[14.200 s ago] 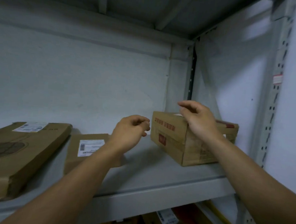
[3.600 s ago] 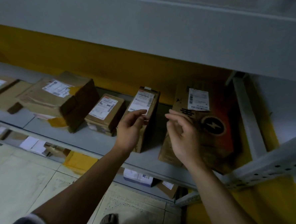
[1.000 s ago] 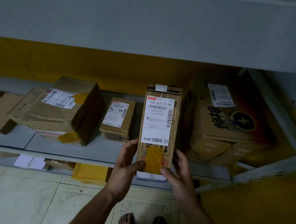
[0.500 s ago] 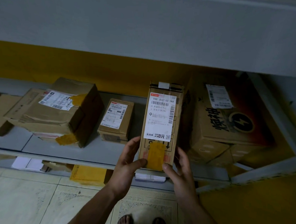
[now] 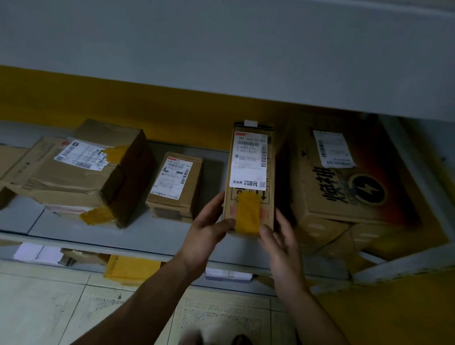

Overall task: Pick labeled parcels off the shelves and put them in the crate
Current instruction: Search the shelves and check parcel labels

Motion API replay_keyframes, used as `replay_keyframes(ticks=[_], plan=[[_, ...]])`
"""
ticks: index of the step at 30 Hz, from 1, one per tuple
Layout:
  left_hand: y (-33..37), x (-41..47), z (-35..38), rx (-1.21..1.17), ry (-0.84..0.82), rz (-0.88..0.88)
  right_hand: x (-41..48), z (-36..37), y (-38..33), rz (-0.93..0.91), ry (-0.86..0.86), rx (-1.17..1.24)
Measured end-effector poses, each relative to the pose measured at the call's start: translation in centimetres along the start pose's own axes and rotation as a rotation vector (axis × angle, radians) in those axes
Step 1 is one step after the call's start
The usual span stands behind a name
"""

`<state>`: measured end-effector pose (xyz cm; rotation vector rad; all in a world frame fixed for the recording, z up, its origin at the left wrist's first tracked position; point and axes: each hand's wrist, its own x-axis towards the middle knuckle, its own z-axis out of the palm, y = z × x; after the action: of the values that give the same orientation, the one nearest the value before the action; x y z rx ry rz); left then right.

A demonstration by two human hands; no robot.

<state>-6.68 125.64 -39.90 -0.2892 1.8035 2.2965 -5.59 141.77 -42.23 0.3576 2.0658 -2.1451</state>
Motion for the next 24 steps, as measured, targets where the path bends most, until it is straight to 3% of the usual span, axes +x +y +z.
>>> replay_keyframes(ticks=[24], plan=[[0.3, 2.4, 1.6, 0.006, 0.11, -0.14, 2.6, 0.5, -0.2, 0.069, 0.166, 0.018]])
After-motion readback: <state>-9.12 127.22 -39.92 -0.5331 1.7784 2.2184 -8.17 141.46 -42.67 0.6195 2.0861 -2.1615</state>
